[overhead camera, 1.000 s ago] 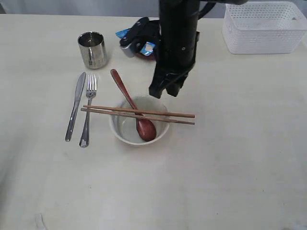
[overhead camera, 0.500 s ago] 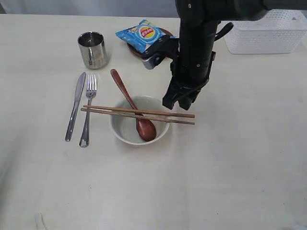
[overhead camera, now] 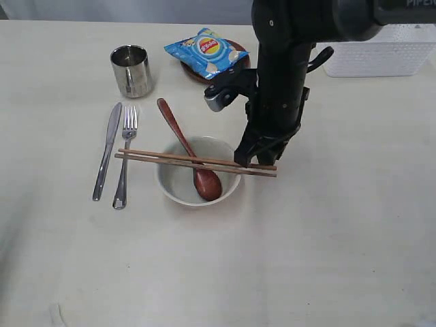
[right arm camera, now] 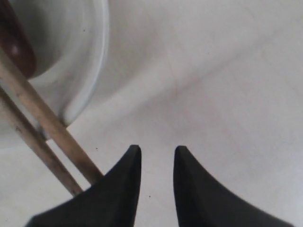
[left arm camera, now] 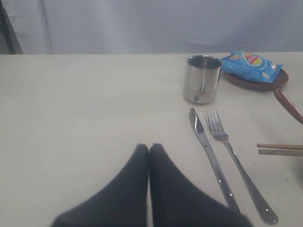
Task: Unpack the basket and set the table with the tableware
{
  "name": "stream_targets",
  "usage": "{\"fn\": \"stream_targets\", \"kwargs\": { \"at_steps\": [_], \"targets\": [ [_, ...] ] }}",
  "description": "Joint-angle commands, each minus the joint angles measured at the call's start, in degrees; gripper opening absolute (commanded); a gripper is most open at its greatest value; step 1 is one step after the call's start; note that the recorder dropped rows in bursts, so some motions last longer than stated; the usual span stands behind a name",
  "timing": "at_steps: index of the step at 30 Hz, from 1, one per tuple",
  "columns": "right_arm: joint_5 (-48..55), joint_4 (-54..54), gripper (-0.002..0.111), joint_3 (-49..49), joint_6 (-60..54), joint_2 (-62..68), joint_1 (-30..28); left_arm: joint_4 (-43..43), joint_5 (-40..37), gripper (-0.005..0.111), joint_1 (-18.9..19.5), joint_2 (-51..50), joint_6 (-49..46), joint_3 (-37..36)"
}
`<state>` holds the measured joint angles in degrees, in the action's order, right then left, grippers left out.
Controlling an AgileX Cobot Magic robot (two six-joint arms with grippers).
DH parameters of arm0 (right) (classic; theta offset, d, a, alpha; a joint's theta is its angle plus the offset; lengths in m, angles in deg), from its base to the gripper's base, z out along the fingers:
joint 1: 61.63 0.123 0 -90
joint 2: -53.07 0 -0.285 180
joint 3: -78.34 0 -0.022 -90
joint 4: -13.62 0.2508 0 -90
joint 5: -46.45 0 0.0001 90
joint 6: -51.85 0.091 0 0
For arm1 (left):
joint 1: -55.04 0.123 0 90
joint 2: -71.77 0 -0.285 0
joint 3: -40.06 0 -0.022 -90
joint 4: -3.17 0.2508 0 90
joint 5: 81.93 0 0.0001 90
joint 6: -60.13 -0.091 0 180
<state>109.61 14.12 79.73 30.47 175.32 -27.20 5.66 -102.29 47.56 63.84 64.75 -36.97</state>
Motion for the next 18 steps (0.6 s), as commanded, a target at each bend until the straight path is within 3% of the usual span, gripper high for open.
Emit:
{"fn": "stream_targets", "kwargs": {
  "at_steps": [1,12,18],
  "targets": [
    [1.98,0.69,0.025,-0.11,-0.05,-0.07,-0.17,0.52,0.61,0.000,0.11,0.15,0.24,-0.18],
    [1.64,-0.50,0.025,-0.11,-0.05,-0.31,-0.17,0.52,0.61,0.000,0.11,0.15,0.24,-0.18],
    [-1.69,-6.82,0.025,-0.11,3.19,-3.29,-0.37,0.52,0.61,0.000,0.11,0.15,0.24,-0.18]
  ]
}}
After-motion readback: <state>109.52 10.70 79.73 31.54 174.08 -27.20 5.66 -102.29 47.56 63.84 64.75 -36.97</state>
